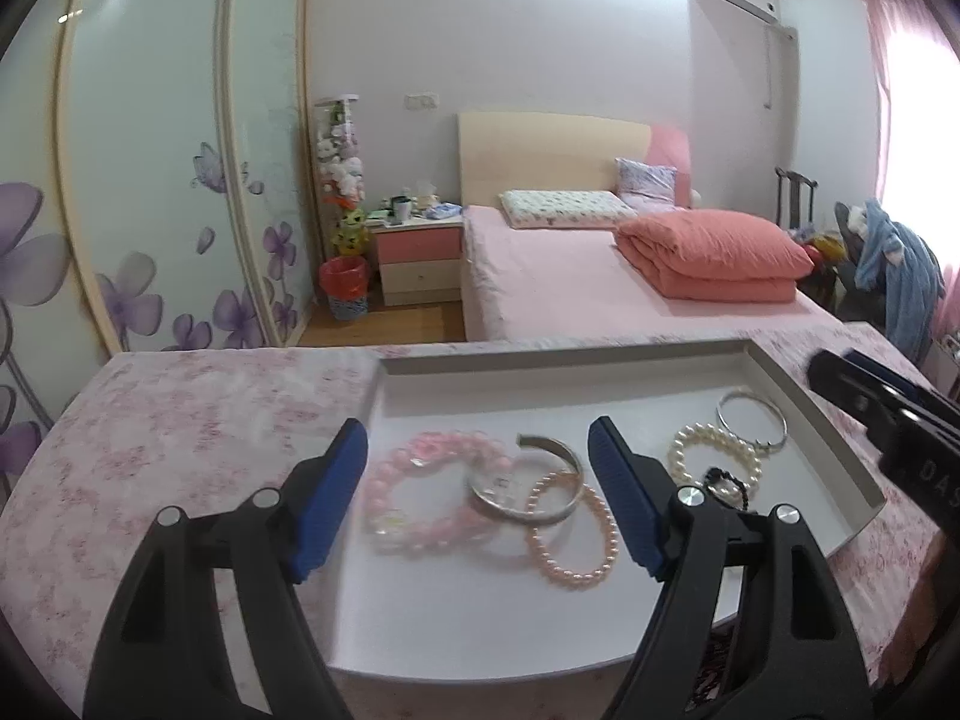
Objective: Organize jewelry
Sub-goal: 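Carry the black bracelet and silver cuff into the tray and open both tools, then withdraw both tools from the tray toward the silver ring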
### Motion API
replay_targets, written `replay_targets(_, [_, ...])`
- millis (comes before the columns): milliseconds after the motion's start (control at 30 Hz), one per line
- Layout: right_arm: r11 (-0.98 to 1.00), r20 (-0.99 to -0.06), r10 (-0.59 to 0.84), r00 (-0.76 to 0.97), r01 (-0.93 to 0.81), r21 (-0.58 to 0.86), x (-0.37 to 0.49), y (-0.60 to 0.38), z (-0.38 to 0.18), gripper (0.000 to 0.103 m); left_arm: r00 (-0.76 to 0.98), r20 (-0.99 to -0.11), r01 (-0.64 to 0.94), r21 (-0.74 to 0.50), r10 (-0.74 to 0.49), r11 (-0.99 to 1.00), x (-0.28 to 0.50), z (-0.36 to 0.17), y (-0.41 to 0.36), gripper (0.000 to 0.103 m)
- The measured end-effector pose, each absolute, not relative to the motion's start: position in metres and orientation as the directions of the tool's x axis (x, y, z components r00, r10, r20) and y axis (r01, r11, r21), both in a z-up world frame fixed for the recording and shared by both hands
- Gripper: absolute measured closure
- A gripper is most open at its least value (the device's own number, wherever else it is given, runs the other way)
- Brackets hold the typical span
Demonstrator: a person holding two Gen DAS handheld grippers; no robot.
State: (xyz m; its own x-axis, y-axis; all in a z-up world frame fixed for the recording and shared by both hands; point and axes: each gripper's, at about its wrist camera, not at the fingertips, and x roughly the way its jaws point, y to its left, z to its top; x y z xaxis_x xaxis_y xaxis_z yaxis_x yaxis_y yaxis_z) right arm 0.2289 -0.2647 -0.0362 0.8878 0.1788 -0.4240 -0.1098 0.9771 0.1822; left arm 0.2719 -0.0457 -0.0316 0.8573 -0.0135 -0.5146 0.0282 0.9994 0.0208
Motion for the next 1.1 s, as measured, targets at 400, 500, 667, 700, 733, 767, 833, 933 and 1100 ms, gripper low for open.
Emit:
replay_targets(400, [0.982,-0.444,0.160,0.882,-0.097,0.162,0.198,-0.279,-0.034,0.061,0.866,-0.499,-0.027,0.001,0.024,1.000,0.225,-0.012,-0.014,0.029])
replay_targets(500, [0.983,-0.475,0.160,0.865,-0.098,0.153,0.190,-0.282,-0.039,0.061,0.861,-0.508,-0.019,0.005,0.019,1.000,0.208,-0.012,-0.012,0.029])
replay_targets(667, [0.986,-0.598,0.167,0.784,-0.136,0.097,0.183,-0.282,-0.061,0.062,0.847,-0.532,0.001,0.010,0.005,1.000,0.188,-0.017,-0.011,0.029])
replay_targets(700, [0.986,-0.620,0.167,0.767,-0.147,0.083,0.181,-0.281,-0.066,0.063,0.844,-0.536,0.005,0.010,0.001,1.000,0.184,-0.019,-0.010,0.029])
replay_targets(733, [0.985,-0.645,0.165,0.746,-0.162,0.064,0.179,-0.278,-0.072,0.063,0.842,-0.539,0.007,0.009,-0.001,1.000,0.181,-0.021,-0.008,0.029])
replay_targets(767, [0.982,-0.673,0.164,0.721,-0.181,0.045,0.178,-0.275,-0.080,0.064,0.839,-0.544,0.010,0.006,-0.005,1.000,0.178,-0.022,-0.007,0.029])
replay_targets(833, [0.979,-0.703,0.163,0.693,-0.202,0.028,0.174,-0.270,-0.090,0.065,0.832,-0.555,0.010,-0.003,-0.010,1.000,0.173,-0.025,-0.005,0.029])
replay_targets(933, [0.975,-0.741,0.163,0.651,-0.222,0.019,0.174,-0.262,-0.103,0.066,0.822,-0.570,0.010,-0.013,-0.015,1.000,0.168,-0.030,-0.002,0.029])
replay_targets(1100, [0.977,-0.765,0.150,0.626,-0.211,0.020,0.184,-0.256,-0.110,0.070,0.813,-0.582,0.019,-0.034,-0.035,0.999,0.163,-0.033,0.001,0.029])
